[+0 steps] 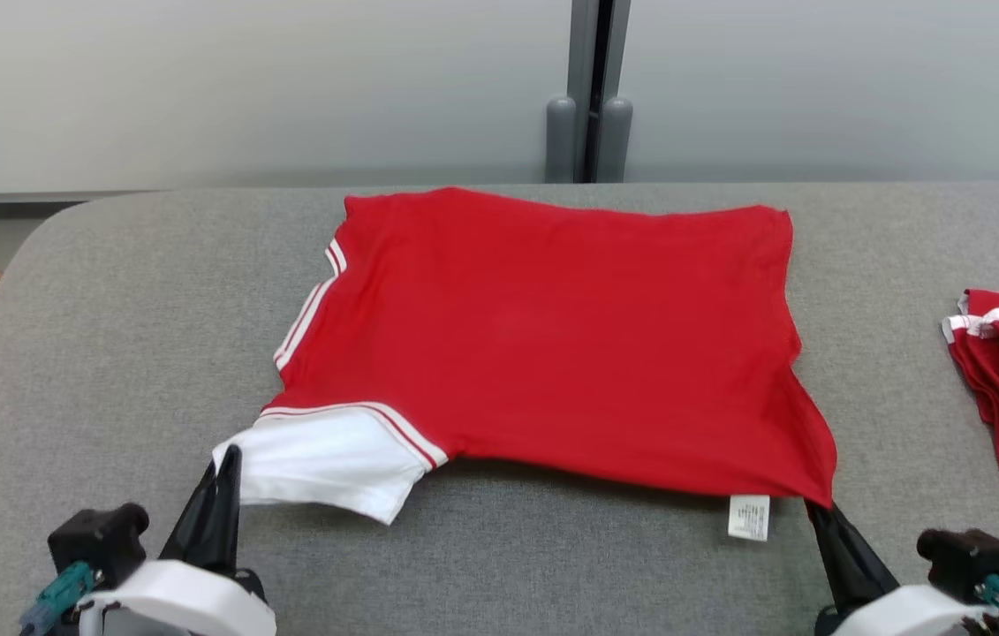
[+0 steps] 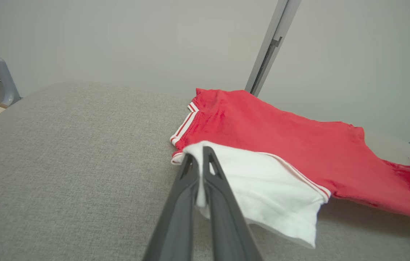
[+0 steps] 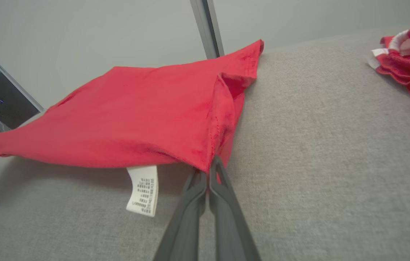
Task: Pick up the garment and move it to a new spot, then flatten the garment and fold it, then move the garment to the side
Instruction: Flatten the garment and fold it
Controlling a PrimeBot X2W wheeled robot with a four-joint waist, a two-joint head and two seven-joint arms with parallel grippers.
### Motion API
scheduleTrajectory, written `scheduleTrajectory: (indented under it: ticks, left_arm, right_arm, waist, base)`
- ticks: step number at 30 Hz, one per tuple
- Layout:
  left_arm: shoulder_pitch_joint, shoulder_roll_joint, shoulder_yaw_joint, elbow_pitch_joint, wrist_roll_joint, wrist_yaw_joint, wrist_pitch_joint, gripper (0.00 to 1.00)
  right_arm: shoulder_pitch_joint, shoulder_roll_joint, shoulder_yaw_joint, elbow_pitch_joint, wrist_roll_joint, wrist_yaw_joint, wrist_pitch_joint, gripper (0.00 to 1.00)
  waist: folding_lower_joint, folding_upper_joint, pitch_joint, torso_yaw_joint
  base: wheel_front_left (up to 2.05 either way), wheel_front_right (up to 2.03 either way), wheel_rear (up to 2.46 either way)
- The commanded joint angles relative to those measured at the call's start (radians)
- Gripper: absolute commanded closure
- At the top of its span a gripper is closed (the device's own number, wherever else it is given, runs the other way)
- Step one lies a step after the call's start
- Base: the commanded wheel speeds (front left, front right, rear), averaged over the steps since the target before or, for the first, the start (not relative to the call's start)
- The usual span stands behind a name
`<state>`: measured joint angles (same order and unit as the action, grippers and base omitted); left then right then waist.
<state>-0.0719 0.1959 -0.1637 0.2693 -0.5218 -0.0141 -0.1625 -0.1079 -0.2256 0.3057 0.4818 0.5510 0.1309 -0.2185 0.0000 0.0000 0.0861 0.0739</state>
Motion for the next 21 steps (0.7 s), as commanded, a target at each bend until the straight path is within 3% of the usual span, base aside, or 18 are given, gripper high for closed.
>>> scheduleTrajectory:
  ticks: [1, 6, 12, 17, 21]
  left_arm:
    - [0.07, 0.023, 0.001, -0.1, 0.004, 0.031, 0.05, 1.0]
    - [0.243, 0.057, 0.003, -0.367, -0.001, 0.115, 0.191, 1.0]
    - [0.369, 0.084, -0.007, -0.557, 0.005, 0.186, 0.32, 1.0]
    - [0.389, 0.101, -0.02, -0.599, 0.004, 0.203, 0.387, 1.0]
    - [0.343, 0.099, -0.032, -0.569, -0.027, 0.185, 0.426, 1.0]
  right_arm:
    - [0.065, -0.008, -0.027, -0.053, -0.02, 0.0, 0.036, 1.0]
    - [0.224, 0.015, -0.11, -0.214, -0.061, 0.0, 0.154, 1.0]
    - [0.375, 0.068, -0.182, -0.376, -0.108, 0.0, 0.288, 1.0]
    - [0.423, 0.098, -0.212, -0.455, -0.133, 0.0, 0.368, 1.0]
    - [0.422, 0.112, -0.23, -0.474, -0.14, 0.0, 0.429, 1.0]
  waist:
    - [0.0, 0.0, -0.04, 0.014]
    - [0.0, 0.0, -0.076, 0.021]
    - [0.0, 0.0, -0.097, 0.021]
    - [0.0, 0.0, -0.097, 0.014]
    - [0.0, 0.0, -0.088, 0.011]
  base:
    - [0.0, 0.0, 0.0]
    - [0.0, 0.0, 0.0]
    - [0.0, 0.0, 0.0]
    - [0.0, 0.0, 0.0]
    - [0.0, 0.0, 0.0]
